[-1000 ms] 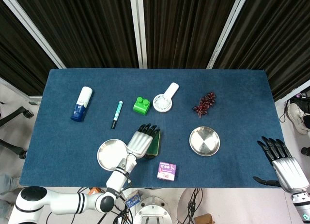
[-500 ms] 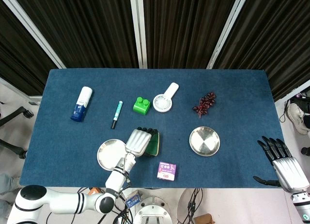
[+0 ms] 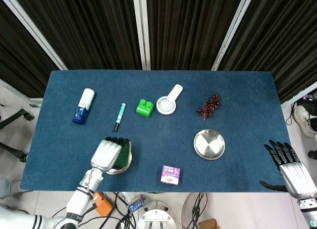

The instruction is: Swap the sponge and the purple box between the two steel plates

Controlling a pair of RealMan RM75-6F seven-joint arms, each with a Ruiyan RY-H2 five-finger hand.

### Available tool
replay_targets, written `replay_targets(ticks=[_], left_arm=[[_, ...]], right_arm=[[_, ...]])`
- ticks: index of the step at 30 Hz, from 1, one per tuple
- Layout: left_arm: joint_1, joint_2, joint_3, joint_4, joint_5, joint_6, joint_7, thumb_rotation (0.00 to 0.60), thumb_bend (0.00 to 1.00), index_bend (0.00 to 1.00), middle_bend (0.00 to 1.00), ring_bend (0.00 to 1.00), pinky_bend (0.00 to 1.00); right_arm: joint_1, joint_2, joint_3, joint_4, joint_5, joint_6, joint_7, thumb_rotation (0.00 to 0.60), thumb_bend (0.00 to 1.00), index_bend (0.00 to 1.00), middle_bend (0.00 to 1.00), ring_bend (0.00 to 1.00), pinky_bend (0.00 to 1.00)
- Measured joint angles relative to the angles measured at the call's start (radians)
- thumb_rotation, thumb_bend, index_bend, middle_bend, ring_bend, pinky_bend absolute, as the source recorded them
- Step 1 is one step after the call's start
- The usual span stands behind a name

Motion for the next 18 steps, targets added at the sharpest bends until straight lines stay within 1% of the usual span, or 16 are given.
replay_targets(ticks=[3,5,11,15,18], left_arm=[[0.027,0.022,0.033,0.01,0.016,-0.002,-0.05,0.6,0.07,0.37,0.37,0.36,0.38],[0.031,0.02,0.035,0.037,0.019,-0.015,-0.066,0.6,0.07,0.33,0.34,0.33,0.38],[0.034,-0.013,0.018,0.119,0.018,-0.069,-0.113,0.6,0.02,0.16,0.19,0.17,0.34],[0.036,-0.01,0.005,0.118,0.012,-0.083,-0.13,0.6,0.0,0.1,0.13,0.11,0.34],[0.039,0.009,0.003,0.093,0.016,-0.086,-0.143,0.6,0.0,0.08,0.12,0.1,0.33]], right_arm=[[-0.003,-0.004,0.0,-0.005,-0.001,-0.001,-0.012,0.452,0.15,0.0,0.0,0.0,0.0],[-0.004,-0.006,-0.001,-0.009,-0.005,0.001,-0.018,0.451,0.15,0.0,0.0,0.0,0.0],[-0.001,-0.015,0.001,-0.011,-0.003,-0.016,-0.044,0.451,0.15,0.0,0.0,0.0,0.0],[0.009,-0.022,0.002,-0.018,0.0,-0.042,-0.069,0.452,0.15,0.0,0.0,0.0,0.0],[0.019,-0.029,0.002,-0.023,-0.007,-0.057,-0.087,0.451,0.15,0.0,0.0,0.0,0.0]])
